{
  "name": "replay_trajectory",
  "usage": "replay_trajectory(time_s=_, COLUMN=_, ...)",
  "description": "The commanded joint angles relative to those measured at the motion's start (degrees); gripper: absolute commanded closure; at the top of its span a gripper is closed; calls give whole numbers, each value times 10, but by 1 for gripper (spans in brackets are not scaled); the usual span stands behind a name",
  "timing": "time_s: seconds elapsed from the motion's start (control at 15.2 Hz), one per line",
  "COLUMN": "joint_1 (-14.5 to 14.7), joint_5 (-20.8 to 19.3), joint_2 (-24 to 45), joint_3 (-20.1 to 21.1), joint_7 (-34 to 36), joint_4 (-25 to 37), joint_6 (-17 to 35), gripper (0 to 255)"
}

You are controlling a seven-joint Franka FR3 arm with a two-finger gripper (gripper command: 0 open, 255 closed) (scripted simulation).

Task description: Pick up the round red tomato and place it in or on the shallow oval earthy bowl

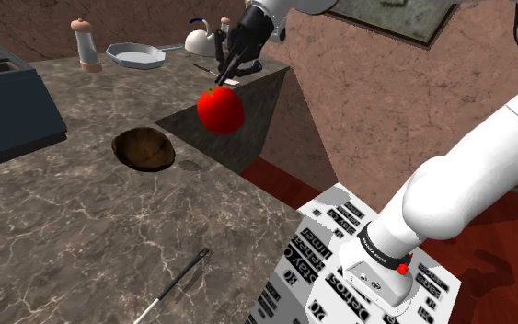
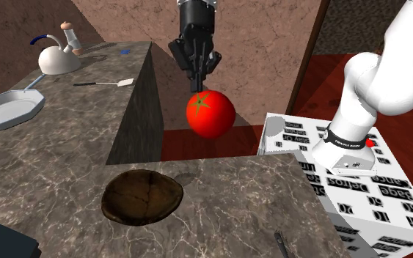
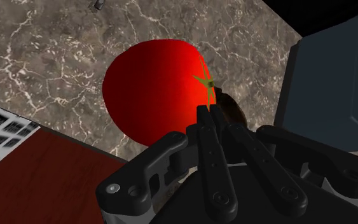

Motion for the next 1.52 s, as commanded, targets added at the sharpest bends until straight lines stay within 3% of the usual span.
replay_trajectory(time_s=0.0, joint_1=5, joint_5=-2, joint_2=24, joint_3=7, joint_7=20, joint_4=40, joint_6=-3, gripper=255)
replay_trajectory(time_s=0.46, joint_1=31, joint_5=-23, joint_2=153, joint_3=32, joint_7=106, joint_4=237, joint_6=-20, gripper=255)
replay_trajectory(time_s=0.66, joint_1=46, joint_5=-40, joint_2=228, joint_3=40, joint_7=154, joint_4=357, joint_6=-39, gripper=255)
replay_trajectory(time_s=1.45, joint_1=49, joint_5=-27, joint_2=225, joint_3=41, joint_7=100, joint_4=267, joint_6=29, gripper=255)
